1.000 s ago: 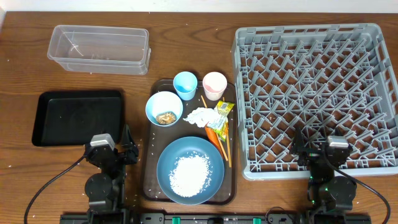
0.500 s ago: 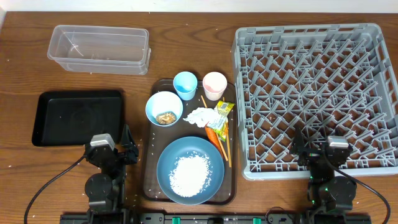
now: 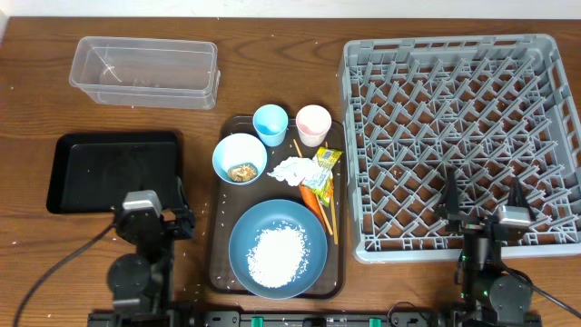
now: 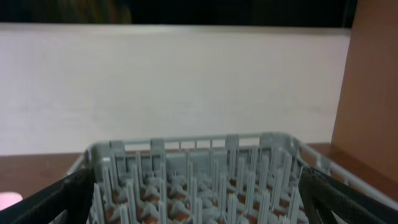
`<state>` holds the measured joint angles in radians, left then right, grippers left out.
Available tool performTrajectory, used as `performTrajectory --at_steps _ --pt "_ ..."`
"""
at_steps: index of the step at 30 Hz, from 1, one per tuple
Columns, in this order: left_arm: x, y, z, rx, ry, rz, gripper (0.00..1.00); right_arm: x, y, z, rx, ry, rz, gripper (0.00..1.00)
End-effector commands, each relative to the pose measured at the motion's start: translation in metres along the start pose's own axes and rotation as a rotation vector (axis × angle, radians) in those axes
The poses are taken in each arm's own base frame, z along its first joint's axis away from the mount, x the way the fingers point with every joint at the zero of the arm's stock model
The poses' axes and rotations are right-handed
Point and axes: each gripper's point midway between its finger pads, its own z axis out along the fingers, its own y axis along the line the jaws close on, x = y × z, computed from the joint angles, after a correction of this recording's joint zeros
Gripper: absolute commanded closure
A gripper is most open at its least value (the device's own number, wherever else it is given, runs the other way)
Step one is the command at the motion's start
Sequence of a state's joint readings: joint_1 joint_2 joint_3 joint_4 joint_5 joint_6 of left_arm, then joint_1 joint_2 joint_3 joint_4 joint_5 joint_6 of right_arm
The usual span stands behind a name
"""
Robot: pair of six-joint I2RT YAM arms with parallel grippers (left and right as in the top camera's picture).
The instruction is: Sort waste into correct bins and load items into the dishwasher rack
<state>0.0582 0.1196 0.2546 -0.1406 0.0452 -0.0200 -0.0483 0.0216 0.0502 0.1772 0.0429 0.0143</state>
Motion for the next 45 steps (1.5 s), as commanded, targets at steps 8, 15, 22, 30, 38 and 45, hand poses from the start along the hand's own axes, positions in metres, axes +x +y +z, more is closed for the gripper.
performTrajectory --at_steps 8,15,22,30,38,45 --pt "-0.071 -0.005 0.017 -0.011 0.137 0.073 0.36 -0.106 0.027 0.025 -0.136 -0.055 -0.046 0.01" --pt "-0.092 -0.007 0.046 -0.022 0.339 0.074 0.35 -0.127 0.059 0.098 -0.303 0.17 -0.03 0.01" --pt "-0.089 -0.008 0.093 -0.03 0.518 0.073 0.35 -0.114 0.101 0.186 -0.536 0.365 0.036 0.01" --pt "-0.048 -0.024 0.122 0.059 0.668 0.0 0.36 -0.062 0.141 0.232 -0.732 0.647 0.128 0.01" --pt "-0.039 -0.056 0.115 0.235 0.724 -0.098 0.35 -0.039 0.163 0.217 -0.822 0.745 -0.001 0.01" --pt "-0.044 -0.075 0.111 0.342 0.717 -0.147 0.36 -0.044 0.179 0.2 -0.878 0.83 0.192 0.01"
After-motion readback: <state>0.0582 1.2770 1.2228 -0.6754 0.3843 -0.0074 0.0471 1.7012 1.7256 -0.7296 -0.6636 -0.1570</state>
